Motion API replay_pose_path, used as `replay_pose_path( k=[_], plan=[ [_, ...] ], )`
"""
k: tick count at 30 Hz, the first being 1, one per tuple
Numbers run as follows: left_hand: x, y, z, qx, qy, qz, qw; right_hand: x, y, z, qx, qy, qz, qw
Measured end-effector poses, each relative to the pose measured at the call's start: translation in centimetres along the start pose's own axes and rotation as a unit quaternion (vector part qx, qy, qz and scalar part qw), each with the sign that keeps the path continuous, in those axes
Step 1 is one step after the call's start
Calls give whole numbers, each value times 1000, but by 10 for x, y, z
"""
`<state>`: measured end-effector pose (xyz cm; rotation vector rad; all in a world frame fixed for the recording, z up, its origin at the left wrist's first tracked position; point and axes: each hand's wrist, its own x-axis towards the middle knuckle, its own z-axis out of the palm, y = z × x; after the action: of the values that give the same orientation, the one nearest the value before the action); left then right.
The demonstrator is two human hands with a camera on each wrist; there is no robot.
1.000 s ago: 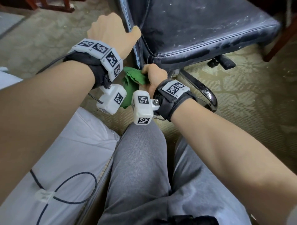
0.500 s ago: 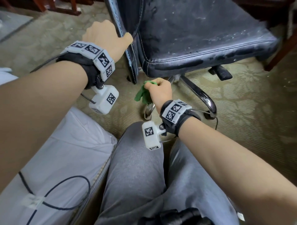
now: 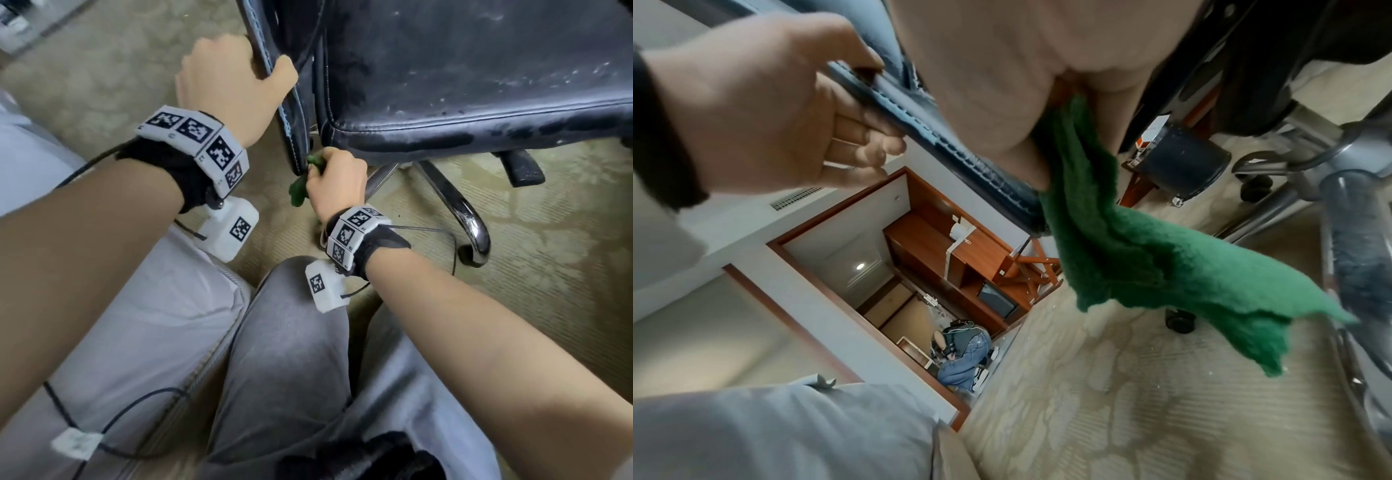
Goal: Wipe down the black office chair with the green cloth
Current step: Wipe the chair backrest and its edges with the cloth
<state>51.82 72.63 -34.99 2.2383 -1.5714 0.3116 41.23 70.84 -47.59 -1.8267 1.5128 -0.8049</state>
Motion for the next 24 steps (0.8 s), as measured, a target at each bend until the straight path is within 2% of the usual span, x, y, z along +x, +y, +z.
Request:
replay_pose_path(
  k=[6,10,14,24],
  plan=[
    [6,-4,9,-4,10,-17,1000,11,-6,0,-6,-18,-14,1000],
    [7,-6,14,-12,19,-12,1000,12,-8,-1,-20,2,-22,1000],
    [7,-7,14,-21,22,-6,1000,14,-13,-2,9,49,-64,997],
    [5,-1,4,13,11,-9,1000,27,-26,-18,-67,27,-142,987]
  ],
)
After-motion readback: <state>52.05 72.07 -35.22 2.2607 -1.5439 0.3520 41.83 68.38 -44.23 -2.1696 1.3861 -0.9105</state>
